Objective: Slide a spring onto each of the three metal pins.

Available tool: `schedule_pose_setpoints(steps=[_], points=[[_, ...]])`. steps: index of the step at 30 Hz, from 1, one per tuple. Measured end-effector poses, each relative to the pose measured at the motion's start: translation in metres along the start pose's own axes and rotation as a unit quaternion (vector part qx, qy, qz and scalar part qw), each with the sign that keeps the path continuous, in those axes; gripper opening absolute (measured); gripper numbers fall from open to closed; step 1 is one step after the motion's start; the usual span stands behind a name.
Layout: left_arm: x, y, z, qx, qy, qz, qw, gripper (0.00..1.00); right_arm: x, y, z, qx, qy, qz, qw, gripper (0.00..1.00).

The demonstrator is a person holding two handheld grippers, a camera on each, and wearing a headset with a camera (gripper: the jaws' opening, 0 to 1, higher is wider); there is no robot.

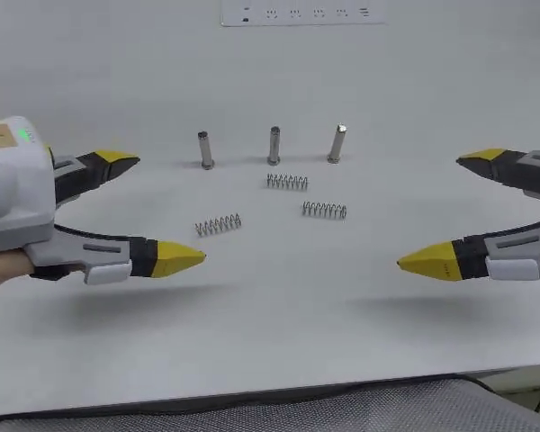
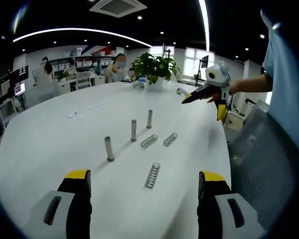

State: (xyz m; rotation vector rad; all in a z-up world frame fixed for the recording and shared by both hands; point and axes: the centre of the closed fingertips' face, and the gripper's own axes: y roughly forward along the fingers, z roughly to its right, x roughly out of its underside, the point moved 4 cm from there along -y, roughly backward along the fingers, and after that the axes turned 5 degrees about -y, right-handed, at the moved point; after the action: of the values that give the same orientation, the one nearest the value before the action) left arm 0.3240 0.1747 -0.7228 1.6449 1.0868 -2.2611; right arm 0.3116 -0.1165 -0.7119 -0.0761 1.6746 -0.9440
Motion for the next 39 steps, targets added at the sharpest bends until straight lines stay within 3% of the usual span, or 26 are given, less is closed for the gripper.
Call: schedule_pose_setpoints(steps=[7,21,30,39], points=[[0.008,0.005,0.002,0.008,0.007,0.005,0.9999,0.78,0.0,-0.002,0.0,0.0,-0.002,-0.006,1.0,1.0],[0.027,0.015,0.0,0.014,0.022,0.003,0.9997,0.52,0.005,-0.004,-0.004,0.0,-0.002,-0.021,0.9998,1.0],[0.034,0.026,-0.001,0.028,0.034,0.001,0.999,0.27,0.008,-0.005,-0.005,0.0,-0.001,-0.03,0.9995,1.0],[0.04,0.039,0.001,0.037,0.04,-0.005,0.9985,0.19,0.011,-0.008,-0.003,0.003,0.001,-0.039,0.9992,1.0]])
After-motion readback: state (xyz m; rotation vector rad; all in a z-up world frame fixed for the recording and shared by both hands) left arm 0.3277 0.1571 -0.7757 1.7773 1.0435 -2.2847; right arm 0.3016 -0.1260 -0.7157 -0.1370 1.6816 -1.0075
